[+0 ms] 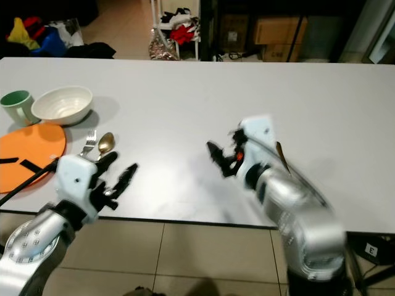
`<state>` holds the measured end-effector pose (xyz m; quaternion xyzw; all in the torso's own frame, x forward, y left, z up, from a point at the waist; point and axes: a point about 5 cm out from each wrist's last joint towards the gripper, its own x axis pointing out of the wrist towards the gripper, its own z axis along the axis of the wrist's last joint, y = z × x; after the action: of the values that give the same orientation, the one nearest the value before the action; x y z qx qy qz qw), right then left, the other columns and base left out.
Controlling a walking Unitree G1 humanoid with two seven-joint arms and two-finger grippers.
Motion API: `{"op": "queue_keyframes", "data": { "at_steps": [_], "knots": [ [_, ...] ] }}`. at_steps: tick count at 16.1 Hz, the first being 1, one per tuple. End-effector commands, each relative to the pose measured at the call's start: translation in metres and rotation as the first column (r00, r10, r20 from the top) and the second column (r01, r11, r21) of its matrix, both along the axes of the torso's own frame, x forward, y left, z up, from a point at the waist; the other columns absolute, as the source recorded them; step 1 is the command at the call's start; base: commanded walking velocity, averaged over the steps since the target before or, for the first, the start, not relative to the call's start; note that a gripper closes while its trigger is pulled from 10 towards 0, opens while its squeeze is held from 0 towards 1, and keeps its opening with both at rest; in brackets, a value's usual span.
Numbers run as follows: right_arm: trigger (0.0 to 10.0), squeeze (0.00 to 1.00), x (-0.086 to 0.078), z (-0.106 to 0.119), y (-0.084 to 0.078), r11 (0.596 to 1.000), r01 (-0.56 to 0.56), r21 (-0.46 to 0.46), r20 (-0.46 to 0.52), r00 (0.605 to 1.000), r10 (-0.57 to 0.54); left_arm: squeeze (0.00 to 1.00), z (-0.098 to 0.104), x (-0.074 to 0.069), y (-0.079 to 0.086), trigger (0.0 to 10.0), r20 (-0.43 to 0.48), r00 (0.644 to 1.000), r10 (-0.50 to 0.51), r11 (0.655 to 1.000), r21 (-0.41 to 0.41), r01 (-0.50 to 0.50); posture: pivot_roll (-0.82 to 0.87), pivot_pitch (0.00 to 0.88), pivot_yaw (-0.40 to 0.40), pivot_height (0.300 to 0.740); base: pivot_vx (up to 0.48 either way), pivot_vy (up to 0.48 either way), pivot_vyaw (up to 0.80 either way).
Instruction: Setting the table
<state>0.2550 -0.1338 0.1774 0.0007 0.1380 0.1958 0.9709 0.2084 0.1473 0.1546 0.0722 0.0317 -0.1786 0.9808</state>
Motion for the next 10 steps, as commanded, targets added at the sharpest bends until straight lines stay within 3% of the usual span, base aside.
{"op": "queue_keyframes", "data": {
  "at_steps": [1,5,7,10],
  "knots": [
    [10.0,0.0,-0.002,-0.004,0.002,1.0,0.009,0.0,0.022,1.0,-0.009,0.0,0.004,-0.005,0.001,10.0,0.025,0.999,0.043,0.999,-0.001,-0.043,-0.1,0.0,0.07,0.74,0.0,0.0,0.0],
    [10.0,0.0,-0.011,-0.015,-0.001,1.0,0.017,-0.003,0.063,0.998,-0.017,0.0,-0.001,-0.016,0.001,10.0,0.005,0.993,0.118,0.993,-0.019,-0.118,-0.09,0.0,0.066,0.74,0.0,0.359,0.0],
    [10.0,0.0,-0.012,-0.022,-0.003,0.998,0.039,-0.041,0.082,0.996,-0.035,0.0,-0.003,-0.011,0.005,10.0,0.017,0.984,0.176,0.984,-0.001,-0.176,-0.08,0.0,0.063,0.74,0.0,0.0,0.0],
    [10.0,0.0,-0.013,-0.028,-0.001,0.999,0.043,-0.017,0.071,0.997,-0.042,0.0,-0.002,-0.008,0.004,10.0,0.014,0.985,0.172,0.985,-0.004,-0.172,-0.09,0.0,0.068,0.74,0.0,0.0,0.0]
  ]
}}
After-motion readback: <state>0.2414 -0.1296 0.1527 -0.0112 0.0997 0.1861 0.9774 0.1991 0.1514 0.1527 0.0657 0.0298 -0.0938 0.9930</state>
